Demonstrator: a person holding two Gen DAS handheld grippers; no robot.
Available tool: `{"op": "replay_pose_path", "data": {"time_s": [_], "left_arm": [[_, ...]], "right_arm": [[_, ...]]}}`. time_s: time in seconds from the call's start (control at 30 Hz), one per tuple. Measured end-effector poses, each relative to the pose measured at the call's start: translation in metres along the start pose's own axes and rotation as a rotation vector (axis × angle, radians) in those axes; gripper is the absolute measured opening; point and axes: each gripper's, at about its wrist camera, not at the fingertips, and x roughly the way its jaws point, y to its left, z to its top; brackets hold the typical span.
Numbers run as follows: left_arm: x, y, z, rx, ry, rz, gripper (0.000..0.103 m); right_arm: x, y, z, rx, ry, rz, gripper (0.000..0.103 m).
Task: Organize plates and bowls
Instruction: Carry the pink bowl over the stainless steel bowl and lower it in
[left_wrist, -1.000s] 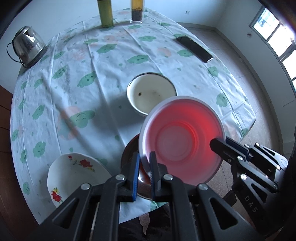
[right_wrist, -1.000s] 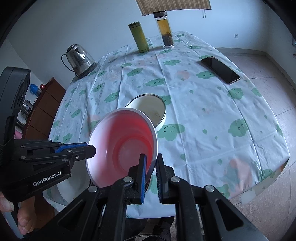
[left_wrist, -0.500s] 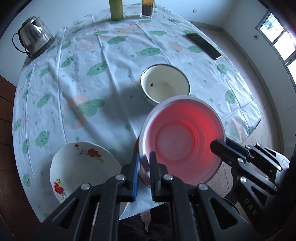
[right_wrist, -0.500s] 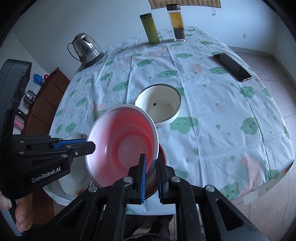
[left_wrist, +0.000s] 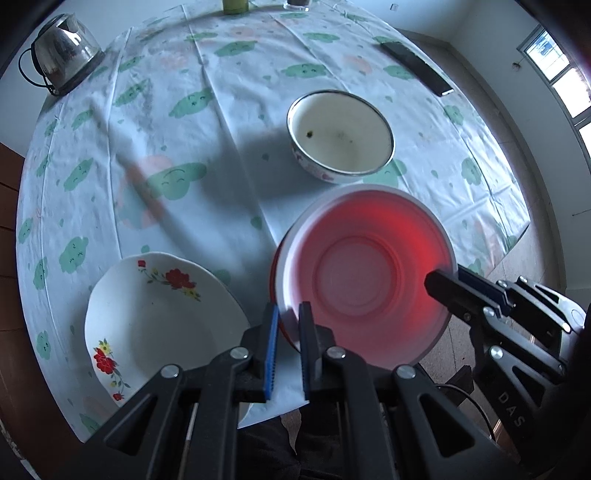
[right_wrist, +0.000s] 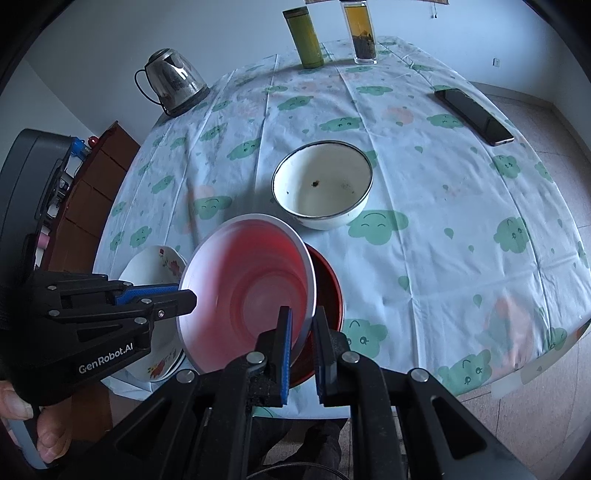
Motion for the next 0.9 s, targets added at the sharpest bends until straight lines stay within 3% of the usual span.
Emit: {"op": "replay_pose_path", "data": {"time_s": [0.9], "left_arm": [[0.019,-0.002,0.004,0.017,0.046,0.005,0.008]], "right_arm": [[0.020,-0.006,-0.002,0.007,0.061,-0.005,0.012]]}}
